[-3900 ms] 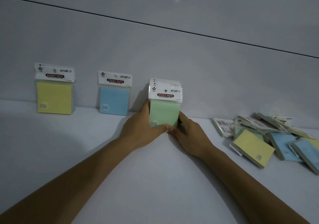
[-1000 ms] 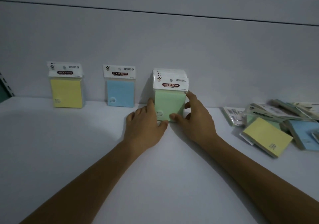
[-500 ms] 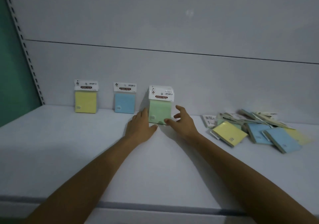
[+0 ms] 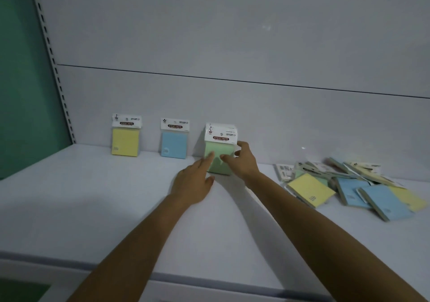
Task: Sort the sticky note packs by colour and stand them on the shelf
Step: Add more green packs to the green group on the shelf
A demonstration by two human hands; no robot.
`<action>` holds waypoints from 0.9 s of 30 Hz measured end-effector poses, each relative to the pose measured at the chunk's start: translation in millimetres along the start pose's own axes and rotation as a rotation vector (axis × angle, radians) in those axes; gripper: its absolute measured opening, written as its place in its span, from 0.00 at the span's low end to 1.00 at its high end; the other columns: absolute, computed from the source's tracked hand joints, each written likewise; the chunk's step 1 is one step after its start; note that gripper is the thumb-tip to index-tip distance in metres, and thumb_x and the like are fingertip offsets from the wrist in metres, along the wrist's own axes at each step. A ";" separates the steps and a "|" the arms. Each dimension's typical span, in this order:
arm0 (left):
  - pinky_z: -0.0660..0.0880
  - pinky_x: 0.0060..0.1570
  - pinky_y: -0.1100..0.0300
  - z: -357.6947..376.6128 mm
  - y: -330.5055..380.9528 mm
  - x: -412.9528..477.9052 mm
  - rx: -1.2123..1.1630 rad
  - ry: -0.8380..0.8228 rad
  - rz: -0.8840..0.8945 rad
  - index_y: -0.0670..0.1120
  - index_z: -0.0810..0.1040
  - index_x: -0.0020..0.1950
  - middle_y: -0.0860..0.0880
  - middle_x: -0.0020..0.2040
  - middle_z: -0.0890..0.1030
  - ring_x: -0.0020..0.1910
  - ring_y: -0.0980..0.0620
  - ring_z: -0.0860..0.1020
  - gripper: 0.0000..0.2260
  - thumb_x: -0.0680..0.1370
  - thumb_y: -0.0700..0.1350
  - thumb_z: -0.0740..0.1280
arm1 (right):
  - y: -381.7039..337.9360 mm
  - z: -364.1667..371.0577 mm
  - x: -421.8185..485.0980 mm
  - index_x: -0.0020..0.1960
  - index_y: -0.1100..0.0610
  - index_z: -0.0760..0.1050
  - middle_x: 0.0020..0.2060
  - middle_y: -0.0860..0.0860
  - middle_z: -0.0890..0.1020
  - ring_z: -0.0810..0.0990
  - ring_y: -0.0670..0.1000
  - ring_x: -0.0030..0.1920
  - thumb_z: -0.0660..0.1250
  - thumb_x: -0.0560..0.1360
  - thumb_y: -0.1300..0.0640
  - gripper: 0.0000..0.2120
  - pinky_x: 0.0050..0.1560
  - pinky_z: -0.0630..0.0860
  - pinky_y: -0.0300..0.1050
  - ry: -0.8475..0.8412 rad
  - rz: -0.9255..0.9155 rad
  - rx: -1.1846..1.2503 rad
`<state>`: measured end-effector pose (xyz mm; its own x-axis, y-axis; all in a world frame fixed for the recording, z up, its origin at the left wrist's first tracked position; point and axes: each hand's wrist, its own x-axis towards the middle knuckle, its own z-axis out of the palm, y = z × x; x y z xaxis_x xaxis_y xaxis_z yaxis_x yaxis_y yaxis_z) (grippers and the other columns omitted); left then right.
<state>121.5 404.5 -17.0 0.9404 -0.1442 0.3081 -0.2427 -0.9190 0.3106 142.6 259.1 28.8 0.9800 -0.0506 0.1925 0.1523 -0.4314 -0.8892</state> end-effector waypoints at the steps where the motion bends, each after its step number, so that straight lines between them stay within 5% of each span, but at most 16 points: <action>1: 0.70 0.62 0.50 0.6 -1.1 0.2 0.015 0.003 0.012 0.55 0.50 0.77 0.48 0.74 0.64 0.67 0.43 0.70 0.27 0.80 0.51 0.57 | -2.1 -0.2 4.5 0.67 0.59 0.63 0.57 0.55 0.75 0.74 0.52 0.53 0.68 0.73 0.59 0.25 0.51 0.72 0.45 0.023 0.017 0.048; 8: 0.69 0.62 0.50 1.8 -2.4 1.8 0.069 0.005 0.020 0.56 0.53 0.76 0.47 0.73 0.66 0.66 0.43 0.69 0.25 0.80 0.52 0.56 | -3.6 1.1 15.5 0.61 0.58 0.67 0.57 0.56 0.76 0.75 0.52 0.49 0.66 0.73 0.62 0.18 0.43 0.72 0.41 0.136 0.023 0.133; 15: 0.66 0.64 0.51 1.6 -4.6 3.0 -0.048 0.002 0.007 0.54 0.60 0.75 0.47 0.71 0.67 0.68 0.44 0.67 0.24 0.79 0.52 0.60 | 7.7 -1.6 -3.9 0.70 0.54 0.59 0.64 0.57 0.72 0.76 0.54 0.58 0.65 0.75 0.58 0.26 0.59 0.75 0.51 0.218 -0.005 -0.008; 19: 0.69 0.61 0.51 -7.9 -4.8 1.6 -0.226 0.215 -0.090 0.49 0.77 0.61 0.46 0.63 0.73 0.64 0.44 0.68 0.13 0.77 0.48 0.64 | 9.5 -17.5 -31.1 0.68 0.53 0.64 0.57 0.53 0.76 0.77 0.50 0.50 0.64 0.76 0.58 0.21 0.52 0.75 0.47 0.217 -0.112 -0.059; 22: 0.68 0.55 0.53 -12.6 5.6 -7.9 -0.160 0.292 -0.068 0.49 0.78 0.53 0.47 0.57 0.76 0.60 0.45 0.70 0.08 0.76 0.46 0.64 | 16.6 -30.6 -56.3 0.64 0.55 0.68 0.48 0.51 0.79 0.78 0.49 0.46 0.64 0.76 0.58 0.16 0.45 0.72 0.40 0.207 -0.207 -0.066; 27: 0.70 0.56 0.53 -11.5 50.0 -23.4 -0.145 0.198 0.149 0.49 0.77 0.57 0.50 0.59 0.76 0.60 0.48 0.71 0.09 0.77 0.48 0.64 | 39.4 -67.3 -82.9 0.55 0.55 0.75 0.41 0.48 0.80 0.78 0.44 0.42 0.66 0.75 0.60 0.09 0.42 0.71 0.37 0.134 -0.315 -0.179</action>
<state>84.6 366.2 1.6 0.8304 -0.1857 0.5253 -0.4193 -0.8292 0.3697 58.7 185.7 5.8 0.8614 -0.0023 0.5079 0.4074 -0.5940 -0.6937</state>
